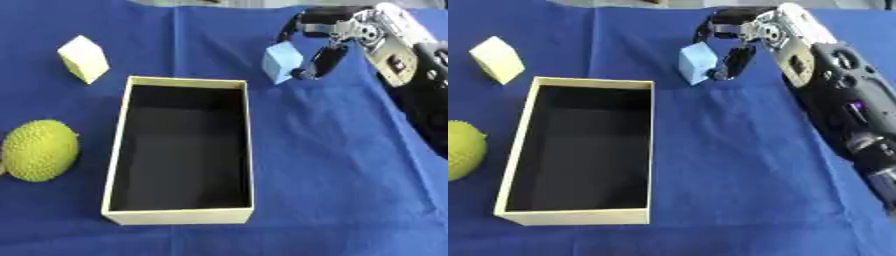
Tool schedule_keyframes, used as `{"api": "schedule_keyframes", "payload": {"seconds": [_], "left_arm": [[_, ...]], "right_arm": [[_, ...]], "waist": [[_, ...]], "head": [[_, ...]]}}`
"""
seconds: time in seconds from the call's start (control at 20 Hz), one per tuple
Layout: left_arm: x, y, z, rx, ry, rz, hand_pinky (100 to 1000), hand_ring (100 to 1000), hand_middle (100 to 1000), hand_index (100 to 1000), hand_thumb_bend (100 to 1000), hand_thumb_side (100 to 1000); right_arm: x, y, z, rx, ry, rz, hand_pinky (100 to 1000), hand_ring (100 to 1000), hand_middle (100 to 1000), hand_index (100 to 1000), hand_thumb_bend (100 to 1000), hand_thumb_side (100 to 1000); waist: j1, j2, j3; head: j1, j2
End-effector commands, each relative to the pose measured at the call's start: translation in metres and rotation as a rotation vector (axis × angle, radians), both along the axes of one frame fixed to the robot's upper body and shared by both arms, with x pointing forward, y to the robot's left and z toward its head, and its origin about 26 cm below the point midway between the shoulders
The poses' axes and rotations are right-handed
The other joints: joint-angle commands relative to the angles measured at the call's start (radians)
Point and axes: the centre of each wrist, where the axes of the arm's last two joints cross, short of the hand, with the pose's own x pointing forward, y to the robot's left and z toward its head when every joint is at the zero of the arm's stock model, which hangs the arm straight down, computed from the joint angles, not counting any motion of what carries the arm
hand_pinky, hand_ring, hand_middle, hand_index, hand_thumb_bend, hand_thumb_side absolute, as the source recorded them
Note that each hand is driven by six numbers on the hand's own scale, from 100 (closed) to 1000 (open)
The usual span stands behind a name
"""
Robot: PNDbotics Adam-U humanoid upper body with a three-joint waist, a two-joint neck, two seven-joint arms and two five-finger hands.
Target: Pick up objects on the table and place them in the box.
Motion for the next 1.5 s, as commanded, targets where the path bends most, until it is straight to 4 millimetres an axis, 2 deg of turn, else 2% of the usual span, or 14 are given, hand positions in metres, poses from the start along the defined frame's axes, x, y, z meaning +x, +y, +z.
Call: {"api": "schedule_keyframes", "payload": {"seconds": [0.05,0.25,0.45,0.6,0.65,0.85,1.05,1.25,1.5], "left_arm": [[-0.003,-0.001,0.008,0.007,-0.026,-0.007,779,751,674,832,129,784],[-0.003,-0.001,0.007,0.003,-0.020,-0.003,778,749,670,830,128,784],[-0.004,0.000,0.006,0.001,-0.013,0.001,777,747,669,829,128,783],[-0.004,0.001,0.005,0.001,-0.009,0.003,777,747,668,829,128,781],[-0.004,0.001,0.005,0.002,-0.008,0.004,777,746,668,829,131,786],[-0.004,0.002,0.004,0.002,-0.005,0.012,776,746,667,829,125,777],[-0.005,0.003,0.003,0.000,0.000,0.016,777,746,668,829,124,773],[-0.005,0.004,0.003,-0.013,-0.003,0.023,778,748,671,829,126,767],[-0.005,0.007,0.004,-0.044,-0.011,0.044,779,748,671,829,127,762]], "right_arm": [[-0.003,-0.004,0.011,0.031,-0.036,-0.005,884,843,558,637,234,100],[-0.002,-0.003,0.008,0.052,-0.041,0.001,872,811,518,591,213,100],[-0.007,-0.001,0.015,0.073,-0.076,0.013,866,794,501,569,204,100],[-0.016,0.003,0.028,0.103,-0.135,0.032,856,766,489,553,176,100],[-0.020,0.005,0.033,0.114,-0.162,0.041,854,757,489,553,129,100],[-0.037,0.016,0.050,0.139,-0.244,0.124,843,720,492,559,137,100],[-0.054,0.035,0.056,0.099,-0.253,0.253,832,693,497,568,146,100],[-0.067,0.064,0.049,0.027,-0.209,0.383,828,684,497,570,148,100],[-0.088,0.109,0.034,-0.021,-0.169,0.542,822,673,495,568,171,100]], "waist": [[0.002,-0.029,0.000],[0.001,-0.032,0.001],[0.000,-0.039,-0.003],[0.000,-0.047,-0.008],[0.001,-0.049,-0.009],[0.002,-0.060,-0.015],[0.003,-0.075,-0.023],[0.004,-0.090,-0.025],[0.009,-0.113,-0.025]], "head": [[-0.004,-0.010],[-0.004,-0.007],[-0.001,0.001],[0.001,0.012],[0.002,0.015],[0.007,0.025],[0.011,0.036],[0.002,0.045],[-0.012,0.055]]}}
